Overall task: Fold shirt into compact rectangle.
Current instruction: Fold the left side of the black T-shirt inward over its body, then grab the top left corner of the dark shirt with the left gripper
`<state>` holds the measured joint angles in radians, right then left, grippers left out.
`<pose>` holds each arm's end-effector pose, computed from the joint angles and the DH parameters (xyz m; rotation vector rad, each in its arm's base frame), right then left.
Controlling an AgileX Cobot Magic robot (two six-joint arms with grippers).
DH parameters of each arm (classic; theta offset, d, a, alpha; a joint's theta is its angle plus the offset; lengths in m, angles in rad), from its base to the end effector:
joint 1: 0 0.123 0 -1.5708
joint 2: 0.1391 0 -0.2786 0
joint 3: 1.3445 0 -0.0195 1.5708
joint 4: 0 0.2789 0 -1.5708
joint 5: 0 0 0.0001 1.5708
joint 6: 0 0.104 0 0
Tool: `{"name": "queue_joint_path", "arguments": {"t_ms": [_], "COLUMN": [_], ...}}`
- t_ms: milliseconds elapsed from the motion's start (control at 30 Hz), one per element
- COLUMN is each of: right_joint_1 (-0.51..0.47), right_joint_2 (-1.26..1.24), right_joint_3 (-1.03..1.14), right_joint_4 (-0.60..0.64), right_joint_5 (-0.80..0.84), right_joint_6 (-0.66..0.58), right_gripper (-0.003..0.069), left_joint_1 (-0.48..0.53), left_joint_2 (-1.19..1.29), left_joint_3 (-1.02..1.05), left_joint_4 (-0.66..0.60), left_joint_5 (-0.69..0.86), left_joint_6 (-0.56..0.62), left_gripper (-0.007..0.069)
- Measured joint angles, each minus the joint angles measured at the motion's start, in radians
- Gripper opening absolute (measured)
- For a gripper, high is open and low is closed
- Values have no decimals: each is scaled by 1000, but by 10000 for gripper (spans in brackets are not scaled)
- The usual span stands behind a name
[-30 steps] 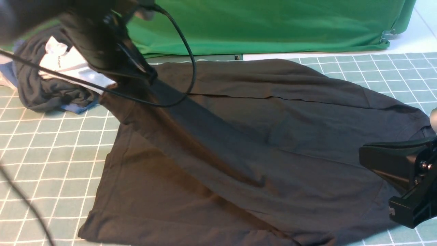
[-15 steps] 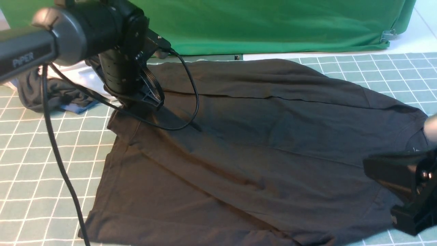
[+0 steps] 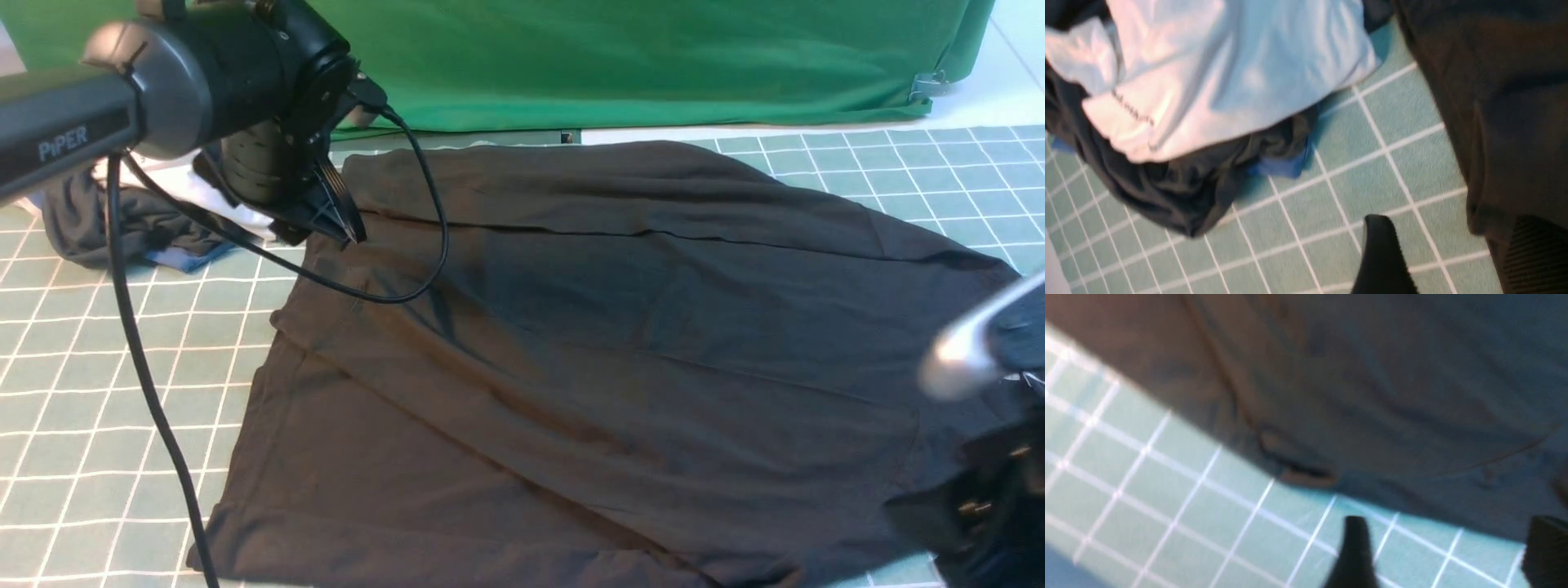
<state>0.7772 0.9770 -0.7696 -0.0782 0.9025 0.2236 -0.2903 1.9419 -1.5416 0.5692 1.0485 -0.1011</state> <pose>0.1549 0.1434 0.2706 -0.7533 2.5023 0.2664 0.4291 -0.0775 0.2105 0.5854 2.7019 0.6679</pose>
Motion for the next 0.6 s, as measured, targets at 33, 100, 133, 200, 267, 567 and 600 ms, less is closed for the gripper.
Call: {"name": "queue_joint_path", "arguments": {"t_ms": [33,100,133,200,267,567,600], "right_joint_1": [0,0,0,0,0,0,0], "right_joint_2": [30,111,161,234,280,498,511], "right_joint_3": [-2,-6,-7,-7,-7,-7,-7], "right_joint_4": [10,22,23,23,23,23,23], "right_joint_5": [-4,-18,-23,-27,-31,-179,-191], "right_joint_6": [-16,-48,-60,-77,-84,-126,-127], "right_gripper": [560,582,582,580,578,577,577], "left_joint_1": [0,0,0,0,0,0,0], "left_joint_2": [0,-1,-4,-17,-37,-386,-426], "left_joint_3": [0,0,0,10,23,344,385], "left_joint_4": [-5,-46,-84,-153,-188,-487,-506], "left_joint_5": [12,59,82,93,84,-106,-117], "left_joint_6": [-14,-42,-45,-45,-45,-45,-45], "left_gripper": [411,364,309,185,120,4,4]}}
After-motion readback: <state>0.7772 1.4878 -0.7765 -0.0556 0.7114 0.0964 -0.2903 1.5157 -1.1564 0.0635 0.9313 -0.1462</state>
